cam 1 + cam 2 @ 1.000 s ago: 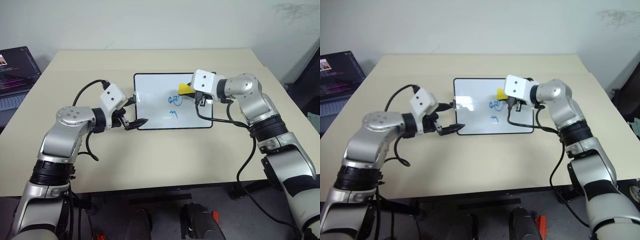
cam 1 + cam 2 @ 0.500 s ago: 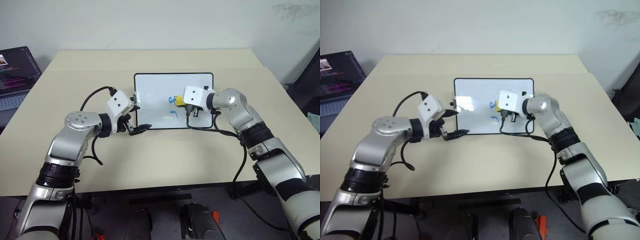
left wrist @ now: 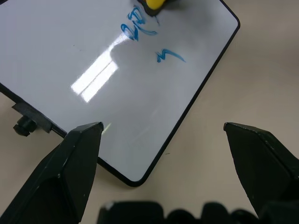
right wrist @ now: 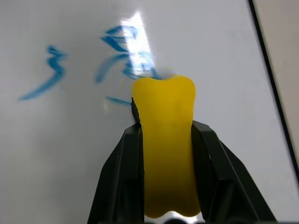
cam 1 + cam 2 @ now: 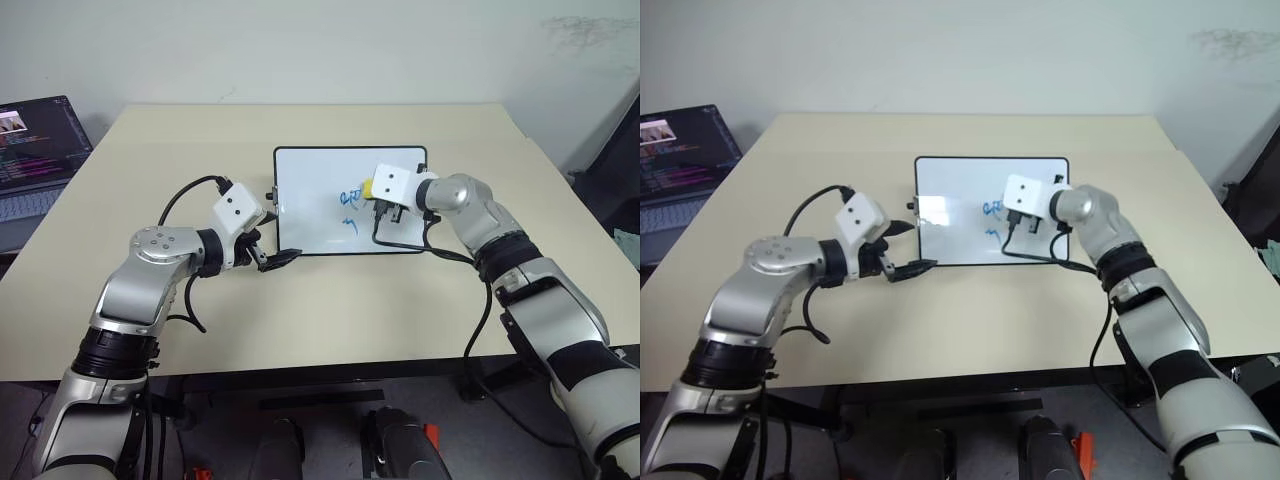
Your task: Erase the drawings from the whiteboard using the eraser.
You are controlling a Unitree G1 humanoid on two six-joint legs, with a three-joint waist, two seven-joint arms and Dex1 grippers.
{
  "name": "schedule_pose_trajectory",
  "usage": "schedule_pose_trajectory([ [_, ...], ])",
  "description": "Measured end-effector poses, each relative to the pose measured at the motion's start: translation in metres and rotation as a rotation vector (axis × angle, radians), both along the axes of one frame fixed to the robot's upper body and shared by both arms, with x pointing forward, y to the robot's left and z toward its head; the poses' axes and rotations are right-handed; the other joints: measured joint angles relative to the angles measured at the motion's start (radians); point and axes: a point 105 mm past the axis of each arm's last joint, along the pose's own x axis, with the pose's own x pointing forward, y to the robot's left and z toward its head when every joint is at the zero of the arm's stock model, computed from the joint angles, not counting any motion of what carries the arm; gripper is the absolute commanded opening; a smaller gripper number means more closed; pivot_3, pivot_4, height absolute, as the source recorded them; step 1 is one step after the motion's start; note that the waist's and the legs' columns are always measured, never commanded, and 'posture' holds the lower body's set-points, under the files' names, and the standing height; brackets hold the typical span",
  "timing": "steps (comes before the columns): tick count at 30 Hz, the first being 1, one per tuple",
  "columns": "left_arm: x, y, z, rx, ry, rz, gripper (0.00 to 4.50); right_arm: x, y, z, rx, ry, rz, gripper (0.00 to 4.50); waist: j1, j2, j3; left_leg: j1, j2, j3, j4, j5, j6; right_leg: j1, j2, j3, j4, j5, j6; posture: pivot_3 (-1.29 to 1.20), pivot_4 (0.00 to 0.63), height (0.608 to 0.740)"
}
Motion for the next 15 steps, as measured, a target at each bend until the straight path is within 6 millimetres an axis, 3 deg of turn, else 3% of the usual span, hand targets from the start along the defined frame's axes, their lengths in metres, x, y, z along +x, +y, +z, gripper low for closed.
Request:
schedule_pose_trajectory([
  [8, 0.000, 0.000, 0.000, -0.001, -0.001, -0.001, 4.50, 0.003, -0.001, 0.006, 0.005, -0.022, -0.010, 1.00, -0.001, 0.000, 0.000, 0.000, 0.000, 0.000, 0.000, 0.001, 0.001, 0.000, 0.000, 0.000, 0.001, 0.000, 0.000, 0.00, 0.150, 0.740],
  [15, 0.000, -0.002, 0.000, -0.007, 0.000, -0.004, 4.50, -0.013, 0.021, -0.008, 0.000, 0.018, 0.098, 1.00, -0.014, 0.000, 0.000, 0.001, 0.001, 0.000, -0.001, 0.001, 0.001, 0.000, 0.001, 0.000, 0.002, 0.000, 0.000, 0.00, 0.150, 0.740],
])
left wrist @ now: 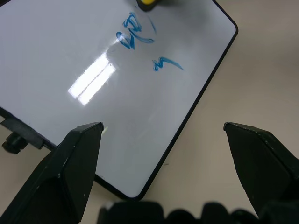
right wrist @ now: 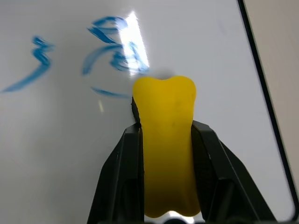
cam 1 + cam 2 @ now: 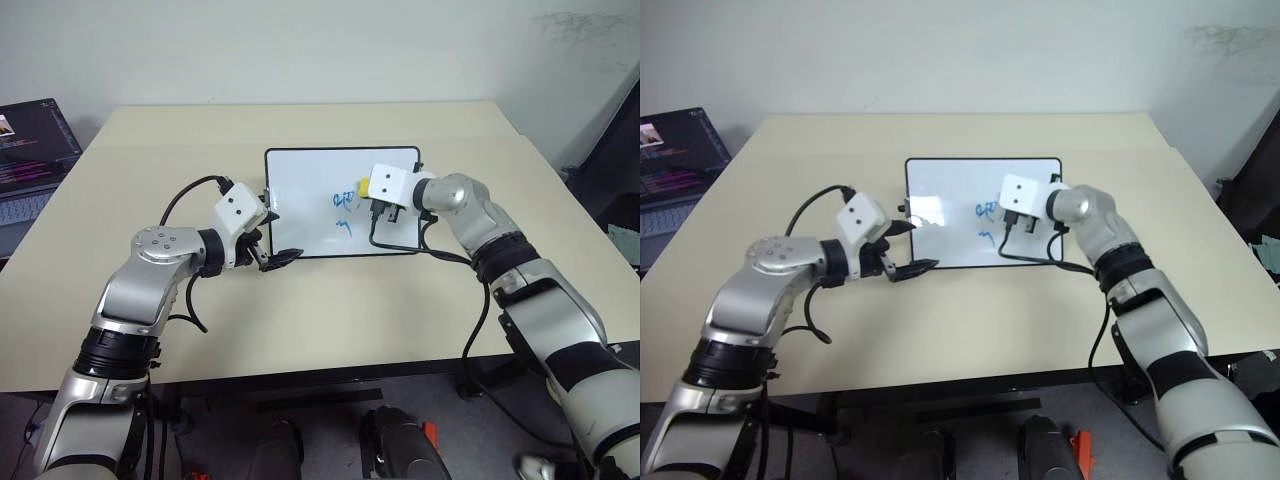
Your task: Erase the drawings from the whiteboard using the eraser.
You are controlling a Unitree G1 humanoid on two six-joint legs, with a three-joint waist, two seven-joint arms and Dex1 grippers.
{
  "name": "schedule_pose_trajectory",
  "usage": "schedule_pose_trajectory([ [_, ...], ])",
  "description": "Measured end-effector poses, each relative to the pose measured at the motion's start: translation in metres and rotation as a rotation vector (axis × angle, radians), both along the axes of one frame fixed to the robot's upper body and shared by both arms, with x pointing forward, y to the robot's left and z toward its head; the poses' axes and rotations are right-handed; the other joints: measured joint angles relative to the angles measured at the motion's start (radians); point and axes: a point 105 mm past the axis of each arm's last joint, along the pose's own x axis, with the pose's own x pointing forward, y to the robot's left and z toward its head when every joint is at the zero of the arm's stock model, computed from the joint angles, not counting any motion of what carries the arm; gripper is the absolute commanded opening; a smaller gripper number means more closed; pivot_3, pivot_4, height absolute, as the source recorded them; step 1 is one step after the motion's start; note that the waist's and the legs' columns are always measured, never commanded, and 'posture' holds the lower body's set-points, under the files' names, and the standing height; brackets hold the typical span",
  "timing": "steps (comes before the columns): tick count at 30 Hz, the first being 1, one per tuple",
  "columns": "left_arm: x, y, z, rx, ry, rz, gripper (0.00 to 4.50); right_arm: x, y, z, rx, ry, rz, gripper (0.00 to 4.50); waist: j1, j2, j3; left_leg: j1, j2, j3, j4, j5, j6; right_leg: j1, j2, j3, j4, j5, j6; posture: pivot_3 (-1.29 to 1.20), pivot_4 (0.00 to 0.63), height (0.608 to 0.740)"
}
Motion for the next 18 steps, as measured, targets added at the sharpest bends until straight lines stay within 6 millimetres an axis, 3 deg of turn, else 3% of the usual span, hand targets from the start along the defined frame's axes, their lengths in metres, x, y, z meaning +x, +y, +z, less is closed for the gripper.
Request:
schedule_pose_trajectory([
  [11, 0.000, 0.000, 0.000, 0.000, -0.001, -0.001, 4.50, -0.022, 0.009, -0.027, -0.068, 0.110, 0.086, 1.00, 0.002, 0.000, 0.000, 0.000, 0.000, 0.000, 0.000, 0.000, 0.000, 0.000, 0.000, 0.000, -0.001, 0.000, 0.000, 0.00, 0.150, 0.740],
  [18, 0.000, -0.001, 0.000, -0.002, -0.001, -0.002, 4.50, -0.019, 0.009, -0.026, -0.062, 0.111, 0.069, 1.00, 0.001, 0.000, 0.000, 0.000, 0.000, 0.000, 0.000, 0.000, 0.000, 0.000, 0.000, 0.000, -0.001, 0.000, 0.000, 0.00, 0.150, 0.740],
])
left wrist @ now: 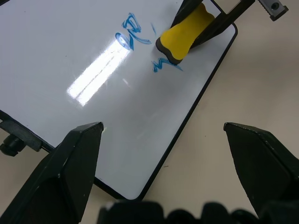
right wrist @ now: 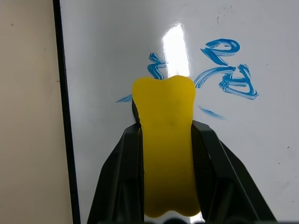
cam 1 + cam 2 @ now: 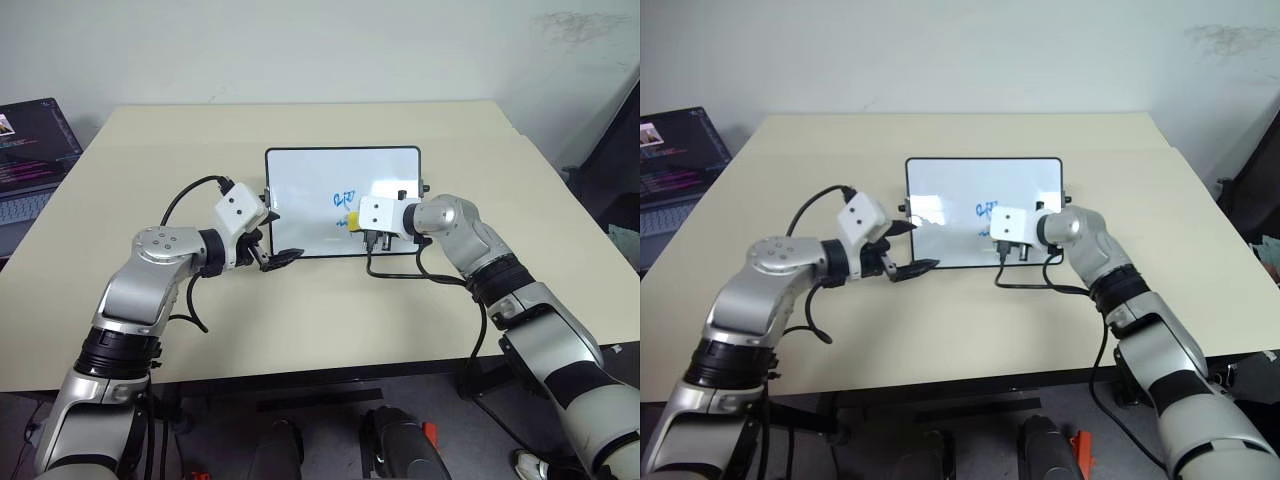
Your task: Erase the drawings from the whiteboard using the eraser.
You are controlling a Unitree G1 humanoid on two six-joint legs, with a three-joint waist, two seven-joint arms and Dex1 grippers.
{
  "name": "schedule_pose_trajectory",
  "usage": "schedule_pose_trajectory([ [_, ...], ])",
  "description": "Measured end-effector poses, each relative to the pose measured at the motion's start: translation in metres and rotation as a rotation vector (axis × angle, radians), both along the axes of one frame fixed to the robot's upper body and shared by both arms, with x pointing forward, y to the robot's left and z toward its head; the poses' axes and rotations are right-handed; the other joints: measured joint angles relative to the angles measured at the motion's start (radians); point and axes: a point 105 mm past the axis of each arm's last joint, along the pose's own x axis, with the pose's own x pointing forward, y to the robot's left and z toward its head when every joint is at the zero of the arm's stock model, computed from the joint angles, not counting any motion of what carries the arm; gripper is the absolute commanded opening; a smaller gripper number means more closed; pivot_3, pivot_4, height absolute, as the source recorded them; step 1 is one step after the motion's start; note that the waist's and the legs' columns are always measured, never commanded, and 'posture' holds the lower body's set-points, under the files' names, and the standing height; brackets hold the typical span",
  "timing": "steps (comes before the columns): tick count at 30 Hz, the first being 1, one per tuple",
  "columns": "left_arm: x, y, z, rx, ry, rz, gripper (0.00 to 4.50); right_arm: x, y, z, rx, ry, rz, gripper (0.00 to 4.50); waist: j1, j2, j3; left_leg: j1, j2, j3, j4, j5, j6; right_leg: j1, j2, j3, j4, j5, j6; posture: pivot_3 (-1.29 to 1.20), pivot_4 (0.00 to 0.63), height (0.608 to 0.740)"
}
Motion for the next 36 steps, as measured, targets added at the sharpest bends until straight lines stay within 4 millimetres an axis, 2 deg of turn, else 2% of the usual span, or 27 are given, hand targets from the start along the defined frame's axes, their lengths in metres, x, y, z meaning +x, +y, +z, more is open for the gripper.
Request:
schedule_pose_trajectory([
  [9, 0.000, -0.001, 0.000, -0.003, -0.001, -0.003, 4.50, 0.032, -0.014, 0.042, 0.060, -0.159, -0.163, 1.00, -0.001, 0.000, 0.000, -0.001, 0.000, 0.000, 0.000, 0.000, 0.000, 0.000, -0.001, 0.000, -0.001, 0.000, 0.000, 0.00, 0.150, 0.740],
  [14, 0.000, -0.001, 0.000, -0.003, -0.001, -0.002, 4.50, 0.035, -0.015, 0.048, 0.068, -0.185, -0.168, 1.00, 0.000, 0.000, 0.000, -0.001, 0.000, 0.000, 0.000, 0.000, 0.000, 0.000, -0.001, 0.000, -0.001, 0.000, 0.000, 0.00, 0.150, 0.740],
  [19, 0.000, -0.001, 0.000, -0.003, -0.002, -0.001, 4.50, 0.028, -0.008, 0.042, 0.052, -0.151, -0.113, 1.00, -0.005, 0.000, 0.000, -0.001, 0.000, 0.000, 0.000, 0.000, 0.000, 0.000, -0.001, 0.000, -0.001, 0.000, 0.000, 0.00, 0.150, 0.740],
  [22, 0.000, -0.001, 0.000, -0.003, -0.002, -0.001, 4.50, 0.012, -0.001, 0.017, 0.005, -0.072, -0.022, 1.00, -0.006, 0.000, 0.000, -0.001, 0.000, 0.000, 0.000, 0.000, 0.000, 0.000, 0.000, -0.001, 0.000, 0.000, 0.000, 0.00, 0.150, 0.740],
  [27, 0.000, -0.001, 0.000, -0.003, -0.003, 0.001, 4.50, 0.001, 0.002, 0.001, -0.033, -0.021, 0.030, 1.00, -0.006, 0.000, 0.000, 0.000, 0.000, 0.000, 0.000, 0.000, 0.000, 0.000, 0.000, 0.000, 0.000, 0.000, 0.000, 0.00, 0.150, 0.740],
  [36, 0.002, -0.003, 0.002, -0.009, -0.010, 0.000, 4.50, 0.007, -0.001, 0.000, -0.030, -0.032, -0.008, 1.00, -0.007, 0.000, 0.000, 0.000, 0.000, 0.000, 0.000, 0.000, 0.000, 0.000, -0.001, 0.000, -0.001, 0.000, 0.000, 0.00, 0.150, 0.740],
])
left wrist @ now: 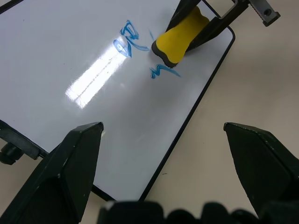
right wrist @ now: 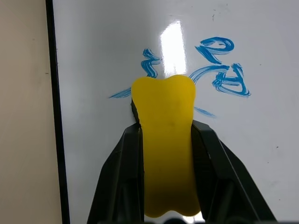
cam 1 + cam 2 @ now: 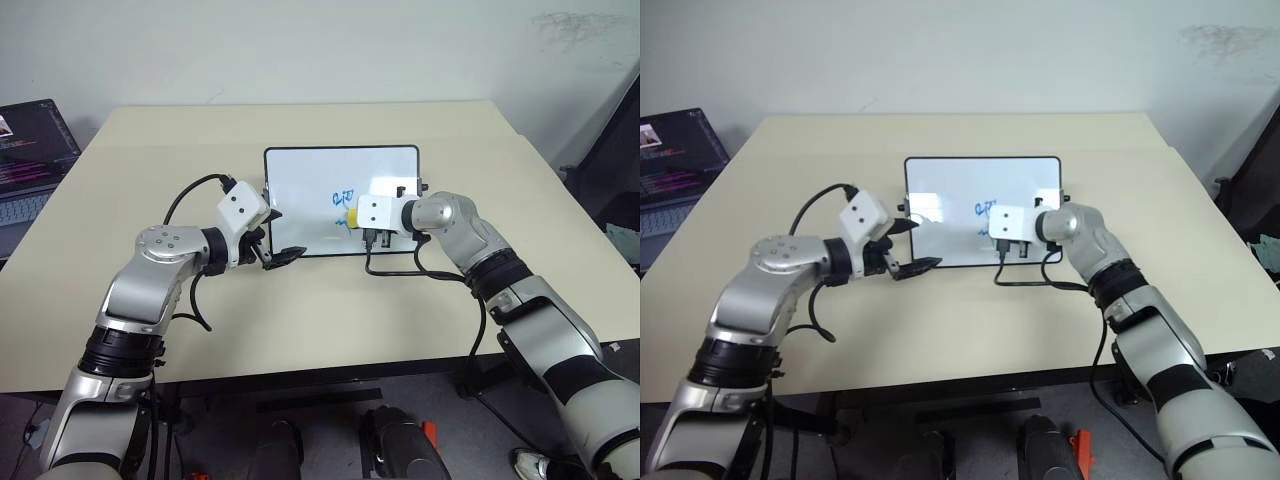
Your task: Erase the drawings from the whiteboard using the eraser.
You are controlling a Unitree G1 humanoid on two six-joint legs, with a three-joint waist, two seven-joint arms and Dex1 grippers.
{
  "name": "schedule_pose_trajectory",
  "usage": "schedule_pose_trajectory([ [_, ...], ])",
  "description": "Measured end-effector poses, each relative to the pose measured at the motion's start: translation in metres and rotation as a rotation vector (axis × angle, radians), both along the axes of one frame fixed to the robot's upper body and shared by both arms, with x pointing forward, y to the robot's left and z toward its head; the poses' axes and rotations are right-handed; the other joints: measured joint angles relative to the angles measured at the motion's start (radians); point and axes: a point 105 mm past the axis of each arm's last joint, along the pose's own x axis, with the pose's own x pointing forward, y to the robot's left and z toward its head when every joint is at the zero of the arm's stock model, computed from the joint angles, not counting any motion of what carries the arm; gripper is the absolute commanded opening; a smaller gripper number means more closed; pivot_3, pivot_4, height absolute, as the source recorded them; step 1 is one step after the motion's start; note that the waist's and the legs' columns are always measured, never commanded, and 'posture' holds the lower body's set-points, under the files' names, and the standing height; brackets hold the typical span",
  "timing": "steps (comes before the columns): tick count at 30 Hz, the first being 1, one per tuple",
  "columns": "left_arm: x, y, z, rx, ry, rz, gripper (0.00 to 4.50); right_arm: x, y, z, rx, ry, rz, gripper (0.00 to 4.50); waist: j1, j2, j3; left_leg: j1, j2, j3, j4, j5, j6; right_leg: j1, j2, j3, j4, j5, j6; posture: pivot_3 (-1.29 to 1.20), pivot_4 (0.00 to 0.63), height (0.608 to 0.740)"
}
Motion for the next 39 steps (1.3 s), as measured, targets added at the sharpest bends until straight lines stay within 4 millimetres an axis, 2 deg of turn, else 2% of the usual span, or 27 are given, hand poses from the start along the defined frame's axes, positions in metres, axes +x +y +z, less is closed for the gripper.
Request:
schedule_pose_trajectory([
  [6, 0.001, -0.001, 0.002, -0.001, -0.006, -0.002, 4.50, 0.020, -0.013, 0.024, 0.025, -0.087, -0.108, 1.00, -0.003, 0.000, 0.000, -0.001, -0.001, -0.001, 0.000, -0.003, -0.005, -0.001, -0.001, 0.000, -0.003, 0.000, 0.000, 0.00, 0.150, 0.740],
  [13, 0.001, -0.001, 0.002, -0.001, -0.006, -0.002, 4.50, 0.031, -0.027, 0.037, 0.017, -0.137, -0.174, 1.00, -0.003, 0.001, 0.001, -0.003, -0.001, -0.002, 0.000, -0.004, -0.006, 0.001, -0.003, -0.001, -0.016, 0.000, 0.000, 0.00, 0.150, 0.740],
  [18, 0.001, -0.001, 0.002, -0.001, -0.006, -0.002, 4.50, 0.030, -0.025, 0.038, 0.023, -0.138, -0.162, 1.00, -0.004, 0.000, 0.000, -0.002, -0.001, 0.001, 0.000, -0.001, -0.002, 0.001, -0.004, -0.001, -0.015, 0.000, 0.000, 0.00, 0.150, 0.740],
  [22, 0.001, -0.001, 0.002, -0.002, -0.008, -0.003, 4.50, 0.027, -0.010, 0.037, 0.056, -0.118, -0.130, 1.00, -0.012, 0.001, 0.000, 0.000, 0.001, 0.000, 0.000, 0.000, 0.001, 0.001, -0.002, -0.001, -0.014, 0.001, -0.001, 0.00, 0.150, 0.740],
  [29, 0.001, -0.004, 0.002, -0.008, -0.008, -0.010, 4.50, 0.021, 0.039, 0.043, 0.112, -0.123, -0.062, 1.00, -0.038, 0.001, 0.000, 0.001, 0.001, -0.001, -0.007, 0.000, 0.001, -0.002, 0.001, -0.001, -0.012, 0.009, 0.001, 0.00, 0.150, 0.740],
  [35, 0.002, -0.004, 0.002, -0.007, -0.011, -0.001, 4.50, 0.016, 0.057, 0.042, 0.117, -0.114, -0.015, 1.00, -0.037, 0.001, 0.000, 0.001, 0.001, 0.000, -0.011, 0.000, 0.001, -0.003, 0.001, 0.000, -0.012, 0.009, 0.001, 0.00, 0.150, 0.740],
  [39, 0.001, -0.003, 0.000, -0.007, -0.007, 0.003, 4.50, 0.008, 0.070, 0.032, 0.105, -0.078, 0.035, 1.00, -0.035, 0.001, 0.000, 0.001, 0.001, 0.000, -0.012, 0.000, 0.001, -0.004, 0.001, 0.000, -0.012, 0.009, 0.001, 0.00, 0.150, 0.740],
])
